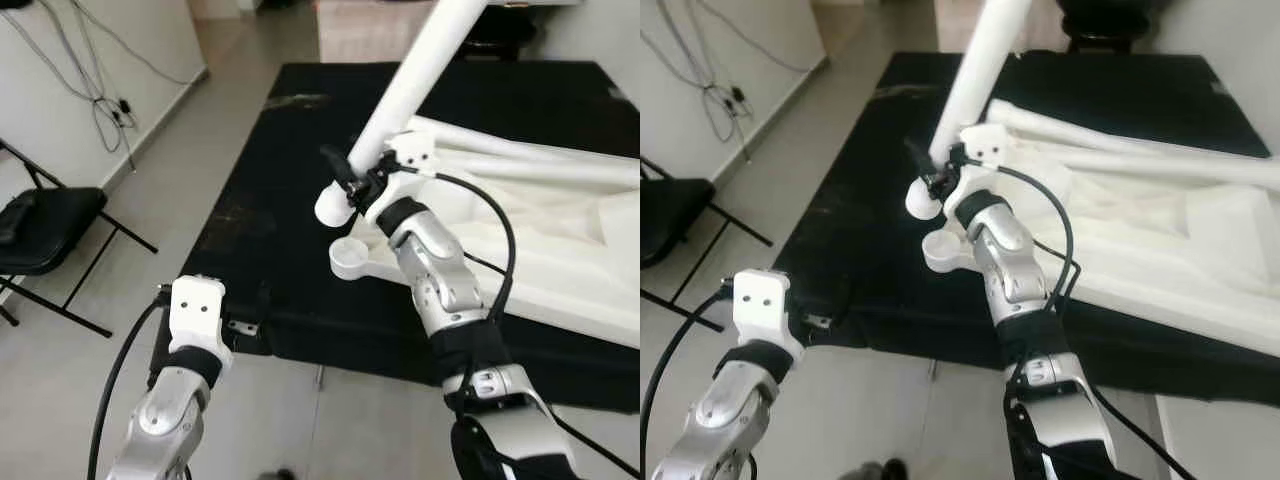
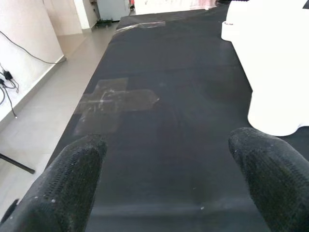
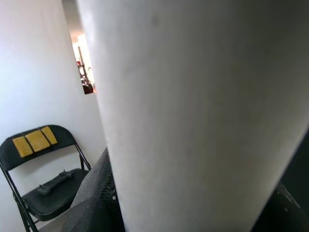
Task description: Building children table
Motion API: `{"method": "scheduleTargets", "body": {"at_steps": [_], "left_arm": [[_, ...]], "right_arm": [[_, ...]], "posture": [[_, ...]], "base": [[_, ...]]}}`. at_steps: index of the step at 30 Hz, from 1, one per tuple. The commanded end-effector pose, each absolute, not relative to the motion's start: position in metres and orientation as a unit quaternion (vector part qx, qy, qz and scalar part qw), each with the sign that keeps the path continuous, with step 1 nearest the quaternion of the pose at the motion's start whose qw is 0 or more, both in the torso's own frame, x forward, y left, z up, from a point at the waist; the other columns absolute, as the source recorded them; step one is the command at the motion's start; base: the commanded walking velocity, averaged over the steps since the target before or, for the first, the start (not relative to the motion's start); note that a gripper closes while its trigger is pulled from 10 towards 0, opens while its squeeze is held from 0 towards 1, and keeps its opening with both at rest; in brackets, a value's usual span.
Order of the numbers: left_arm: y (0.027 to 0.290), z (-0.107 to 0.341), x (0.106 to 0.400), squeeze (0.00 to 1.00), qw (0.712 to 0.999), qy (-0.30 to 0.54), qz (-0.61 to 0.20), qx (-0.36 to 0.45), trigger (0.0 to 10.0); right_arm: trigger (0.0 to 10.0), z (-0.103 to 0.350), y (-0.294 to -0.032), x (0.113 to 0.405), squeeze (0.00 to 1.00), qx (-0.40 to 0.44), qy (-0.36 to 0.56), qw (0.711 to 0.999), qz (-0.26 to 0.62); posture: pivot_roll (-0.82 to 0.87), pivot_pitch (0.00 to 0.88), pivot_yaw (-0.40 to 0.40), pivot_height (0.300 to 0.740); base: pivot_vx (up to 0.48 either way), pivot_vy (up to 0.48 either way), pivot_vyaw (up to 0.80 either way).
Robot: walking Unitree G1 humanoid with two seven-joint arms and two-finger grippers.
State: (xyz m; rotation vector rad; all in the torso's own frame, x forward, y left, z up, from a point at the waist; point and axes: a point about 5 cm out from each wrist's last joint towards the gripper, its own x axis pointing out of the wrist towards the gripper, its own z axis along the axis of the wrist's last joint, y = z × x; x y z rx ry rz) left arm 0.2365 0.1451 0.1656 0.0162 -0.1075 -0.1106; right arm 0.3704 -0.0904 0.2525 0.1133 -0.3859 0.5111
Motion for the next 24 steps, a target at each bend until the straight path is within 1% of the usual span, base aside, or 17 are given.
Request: {"method": "scheduleTargets", "body": {"at_steps": [1, 2, 4, 13, 14, 15, 18, 19, 20, 21, 22, 23, 24], "left_arm": [[0.144, 0.166, 0.234, 0.0, 0.996, -0.047, -0.071, 0.01, 10.0], [0.139, 0.166, 0.23, 0.0, 0.994, -0.043, -0.095, 0.013, 10.0], [0.137, 0.165, 0.228, 0.0, 0.994, -0.041, -0.102, 0.015, 10.0], [0.136, 0.162, 0.223, 0.0, 0.994, -0.035, -0.107, 0.008, 10.0], [0.135, 0.163, 0.223, 0.0, 0.993, -0.036, -0.109, 0.007, 10.0], [0.134, 0.165, 0.223, 0.0, 0.992, -0.038, -0.117, 0.009, 10.0], [0.134, 0.165, 0.223, 0.0, 0.992, -0.038, -0.117, 0.009, 10.0], [0.132, 0.167, 0.222, 0.0, 0.991, -0.04, -0.129, 0.01, 10.0], [0.127, 0.168, 0.219, 0.0, 0.986, -0.037, -0.16, 0.013, 10.0], [0.127, 0.168, 0.219, 0.0, 0.986, -0.037, -0.16, 0.013, 10.0], [0.12, 0.167, 0.214, 0.0, 0.98, -0.026, -0.199, 0.01, 10.0], [0.12, 0.167, 0.214, 0.0, 0.98, -0.026, -0.199, 0.01, 10.0], [0.113, 0.165, 0.207, 0.0, 0.971, -0.014, -0.24, 0.007, 10.0]], "right_arm": [[10.0, 0.257, -0.083, 0.369, 0.0, 0.052, -0.193, 0.945, 0.26], [10.0, 0.255, -0.084, 0.368, 0.0, 0.048, -0.191, 0.945, 0.26], [10.0, 0.254, -0.085, 0.368, 0.0, 0.045, -0.189, 0.946, 0.261], [10.0, 0.249, -0.088, 0.369, 0.0, 0.041, -0.175, 0.95, 0.254], [10.0, 0.248, -0.088, 0.37, 0.0, 0.039, -0.168, 0.951, 0.259], [10.0, 0.247, -0.084, 0.369, 0.0, 0.036, -0.152, 0.943, 0.293], [10.0, 0.247, -0.084, 0.369, 0.0, 0.036, -0.152, 0.943, 0.293], [10.0, 0.246, -0.079, 0.368, 0.0, 0.03, -0.138, 0.932, 0.334], [10.0, 0.249, -0.076, 0.37, 0.0, -0.005, -0.121, 0.915, 0.384], [10.0, 0.249, -0.076, 0.37, 0.0, -0.005, -0.121, 0.915, 0.384], [10.0, 0.254, -0.076, 0.375, 0.0, -0.043, -0.107, 0.901, 0.418], [10.0, 0.254, -0.076, 0.375, 0.0, -0.043, -0.107, 0.901, 0.418], [10.0, 0.264, -0.076, 0.377, 0.0, -0.073, -0.104, 0.878, 0.461]], "posture": [[-0.08, 0.153, 0.035, 0.74], [-0.07, 0.16, 0.033, 0.74], [-0.07, 0.16, 0.033, 0.74], [-0.06, 0.181, 0.031, 0.74], [-0.05, 0.191, 0.029, 0.74], [-0.05, 0.207, 0.031, 0.74], [-0.05, 0.207, 0.031, 0.74], [-0.05, 0.217, 0.032, 0.74], [-0.05, 0.239, 0.033, 0.74], [-0.05, 0.239, 0.033, 0.74], [-0.04, 0.252, 0.027, 0.74], [-0.04, 0.252, 0.027, 0.74], [-0.04, 0.265, 0.022, 0.74]], "base": [[0.0, 0.0, 0.0], [0.0, 0.0, 0.0], [0.0, 0.0, 0.0], [0.0, 0.0, 0.0], [0.0, 0.0, 0.0], [0.0, 0.0, 0.0], [0.0, 0.0, 0.0], [0.0, 0.0, 0.0], [0.0, 0.0, 0.0], [0.0, 0.0, 0.0], [0.0, 0.0, 0.0], [0.0, 0.0, 0.0], [0.0, 0.0, 0.0]]}}
